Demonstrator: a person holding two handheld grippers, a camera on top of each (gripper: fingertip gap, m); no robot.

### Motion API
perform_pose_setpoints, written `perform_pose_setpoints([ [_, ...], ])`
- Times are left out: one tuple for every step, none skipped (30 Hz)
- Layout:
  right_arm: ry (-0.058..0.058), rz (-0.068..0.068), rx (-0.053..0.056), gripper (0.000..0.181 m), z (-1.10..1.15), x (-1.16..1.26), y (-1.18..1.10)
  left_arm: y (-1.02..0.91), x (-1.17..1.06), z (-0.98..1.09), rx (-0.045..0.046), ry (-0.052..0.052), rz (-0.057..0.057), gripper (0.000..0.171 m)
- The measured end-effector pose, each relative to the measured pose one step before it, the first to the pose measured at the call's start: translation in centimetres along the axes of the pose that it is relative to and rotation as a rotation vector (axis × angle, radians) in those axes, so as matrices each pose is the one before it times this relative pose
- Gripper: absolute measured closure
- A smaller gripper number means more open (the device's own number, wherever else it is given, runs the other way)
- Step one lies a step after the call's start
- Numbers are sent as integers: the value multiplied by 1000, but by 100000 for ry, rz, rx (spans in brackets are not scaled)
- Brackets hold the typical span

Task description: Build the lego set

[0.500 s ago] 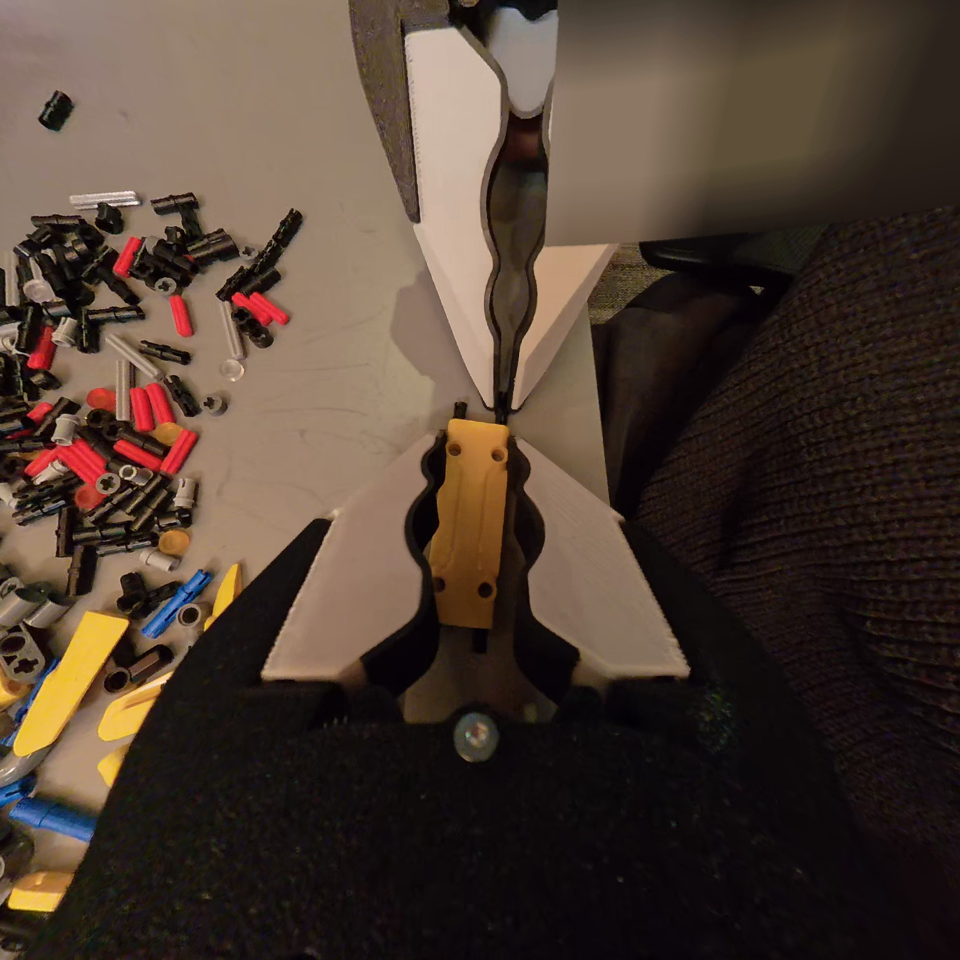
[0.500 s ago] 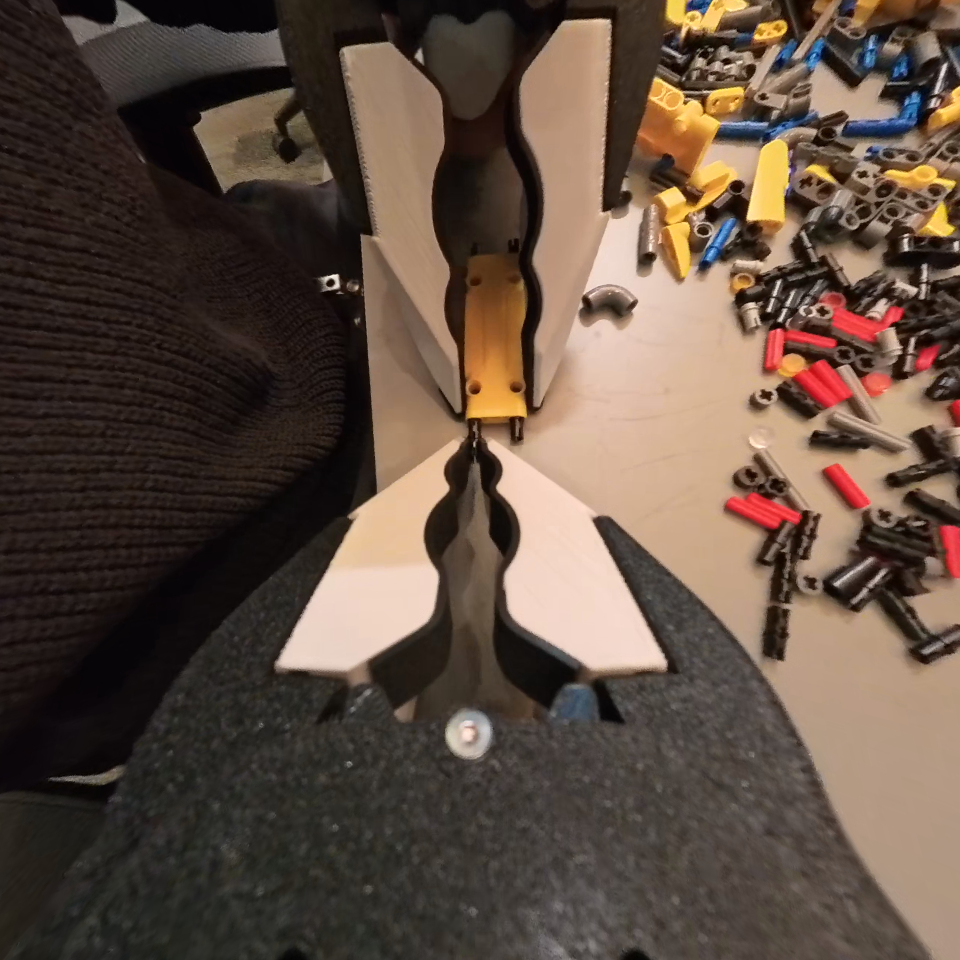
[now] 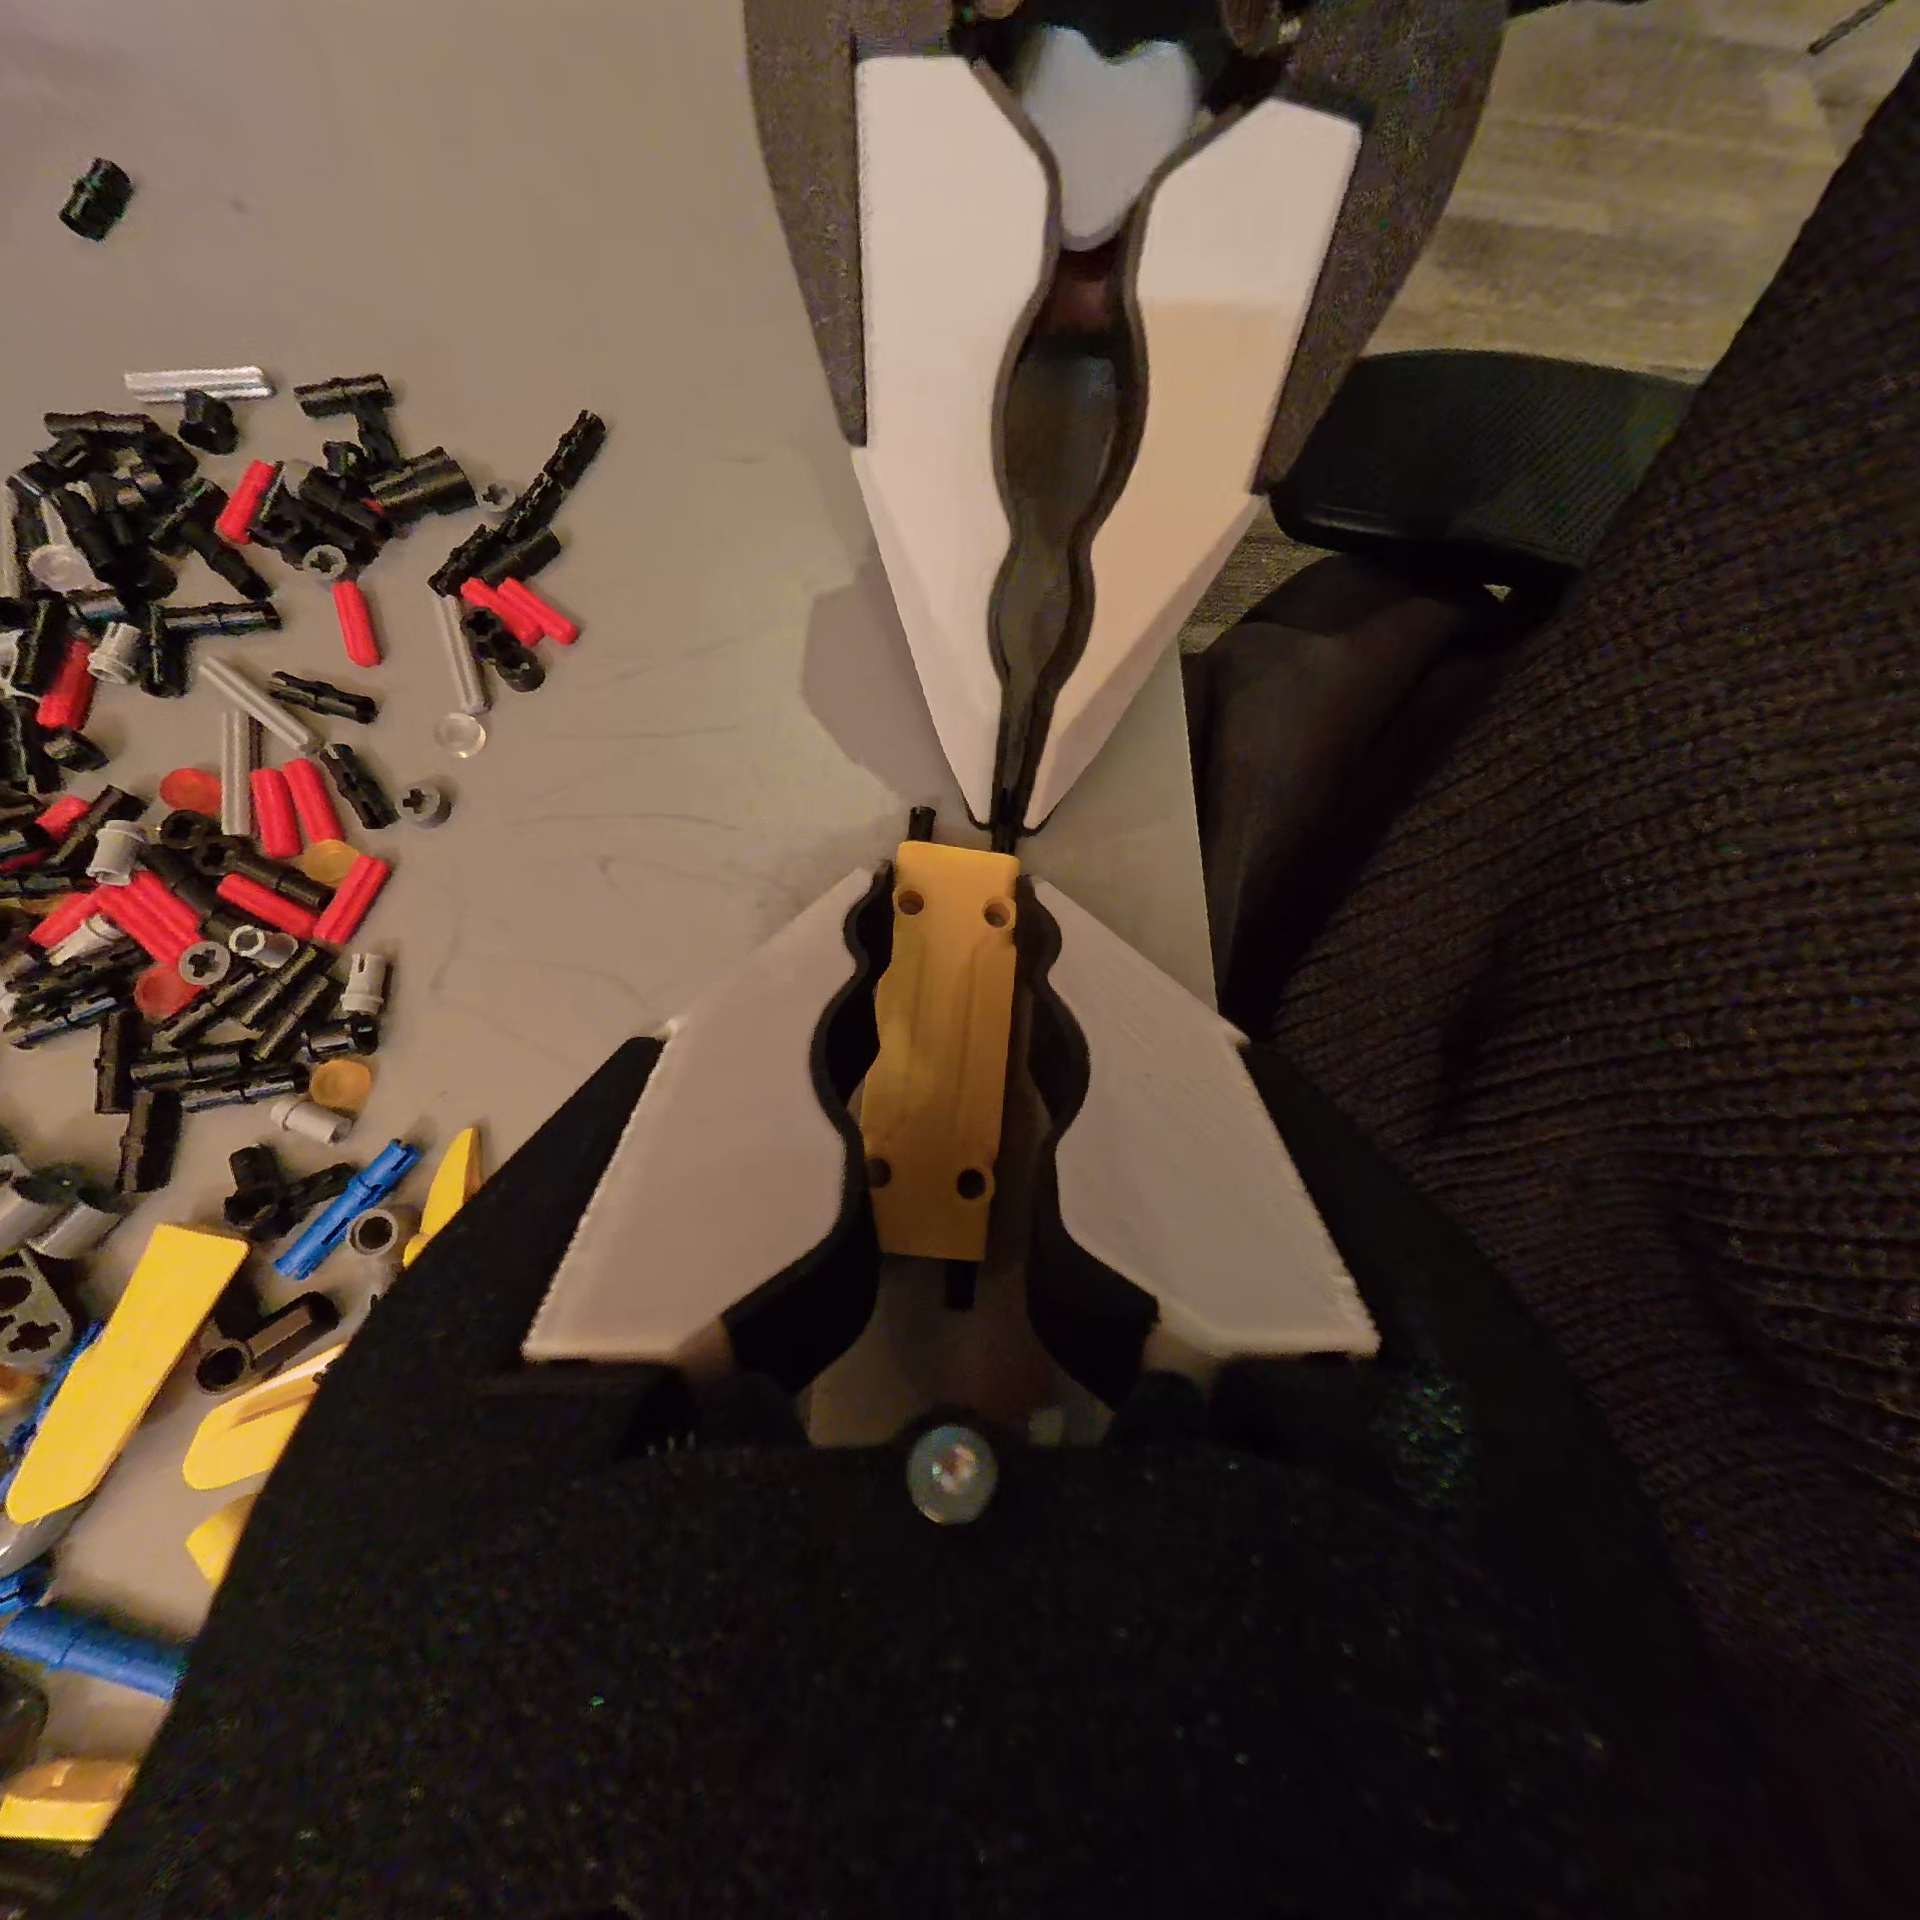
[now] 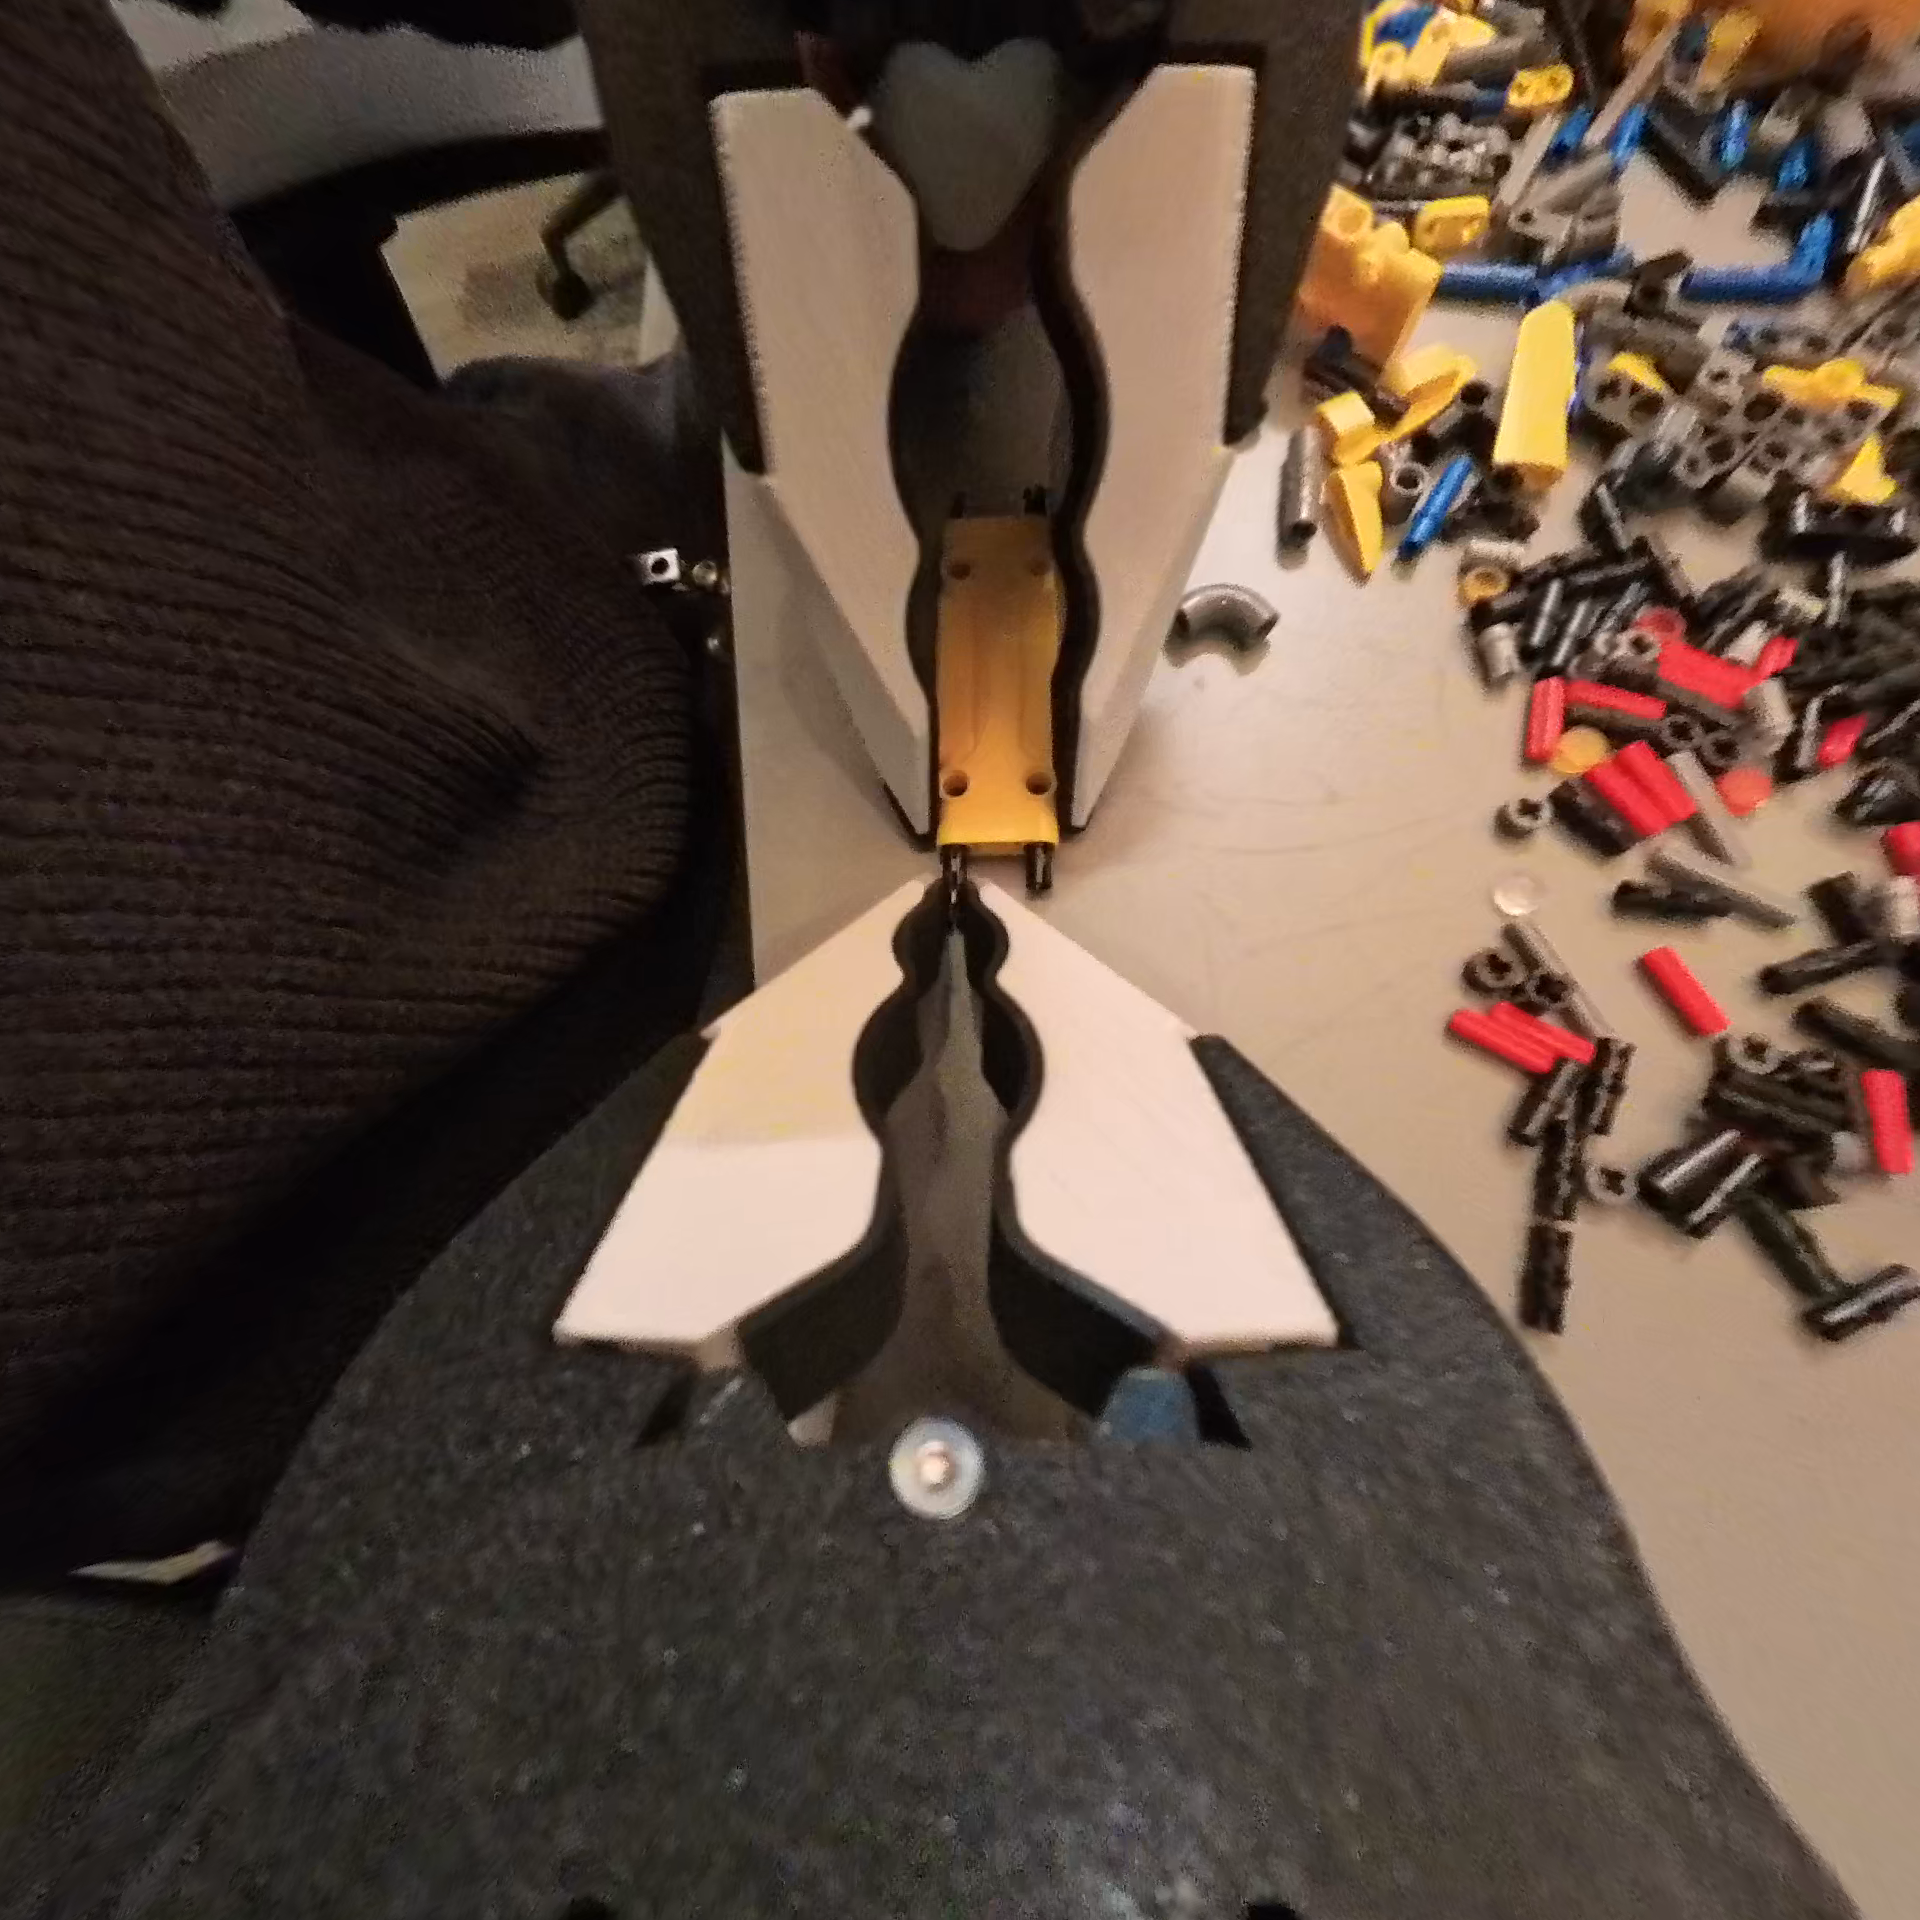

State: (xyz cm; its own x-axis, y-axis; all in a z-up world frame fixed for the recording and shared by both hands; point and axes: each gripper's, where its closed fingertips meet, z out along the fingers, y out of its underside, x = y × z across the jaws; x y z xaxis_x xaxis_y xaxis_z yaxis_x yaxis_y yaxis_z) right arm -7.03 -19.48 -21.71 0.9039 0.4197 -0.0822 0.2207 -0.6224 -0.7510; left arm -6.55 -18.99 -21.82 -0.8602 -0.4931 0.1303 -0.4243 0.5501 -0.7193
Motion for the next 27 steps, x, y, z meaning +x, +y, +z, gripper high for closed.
perform_pose_setpoints([
  [1657,-3079,-51,180,11,3,-7,5,1,-3,-7,-28,53,149],
  [1652,-3329,6,180,11,4,-5,-1,-3,4,0,-89,62,149],
  [2011,-3935,-42,179,8,-2,-10,0,1,-3,10,46,-115,149],
  [2372,-4547,-314,179,24,11,-4,-4,-6,-7,26,173,-264,150],
  [2461,-4898,-550,179,9,14,-9,-9,-9,-1,20,132,-237,150],
  [2276,-4701,-530,179,17,11,-3,8,-15,-4,17,92,-205,150],
  [1988,-4098,-233,179,13,13,-12,1,-8,-2,16,238,-446,150],
  [1763,-3516,102,179,5,3,-12,-4,-22,-3,22,248,-537,150],
  [1261,-2148,385,179,2,16,-10,-3,-10,-5,7,91,-188,150],
  [584,-800,524,179,2,4,-11,-4,2,2,-6,50,-49,150],
  [139,-98,476,179,4,5,-7,-1,3,-3,11,66,-102,150],
  [-465,911,130,179,17,13,-9,0,-10,-4,7,8,-34,150],
  [-1117,2620,36,179,17,4,-12,4,-5,-10,16,43,-111,150],
  [-2350,6437,97,179,21,23,9,-2,-15,1,11,-93,33,150],
  [-3710,10030,-115,179,6,3,9,-7,1,0,-17,-142,106,150],
  [-3876,9928,-122,179,-4,18,-22,7,0,-1,9,-148,139,150],
  [-3297,8337,131,179,0,5,-3,3,-6,2,6,-147,113,150],
  [-2983,8027,326,180,-7,14,-24,0,7,-5,-7,-165,218,150],
  [-3152,7852,641,179,-15,-1,-13,-4,-1,12,7,-215,167,150],
  [-3052,6824,750,179,-13,9,-24,-13,-1,6,20,-292,33,150],
  [-2071,4301,360,179,-12,4,-30,6,-1,-1,14,-214,28,150],
  [-465,727,-45,179,3,-2,-15,-2,-9,1,17,-104,-83,150],
  [658,-1219,-27,179,17,-3,8,4,6,-3,4,-19,-7,150],
  [1201,-2366,-140,179,6,-4,12,-9,-2,3,11,121,-160,150],
  [1994,-4337,-408,179,13,-5,20,-9,-2,2,6,134,-147,150],
  [2940,-6370,-667,179,13,3,5,9,-10,-11,21,274,-305,150],
  [3138,-7332,-710,179,16,-7,19,-3,4,-5,4,196,-177,150],
])
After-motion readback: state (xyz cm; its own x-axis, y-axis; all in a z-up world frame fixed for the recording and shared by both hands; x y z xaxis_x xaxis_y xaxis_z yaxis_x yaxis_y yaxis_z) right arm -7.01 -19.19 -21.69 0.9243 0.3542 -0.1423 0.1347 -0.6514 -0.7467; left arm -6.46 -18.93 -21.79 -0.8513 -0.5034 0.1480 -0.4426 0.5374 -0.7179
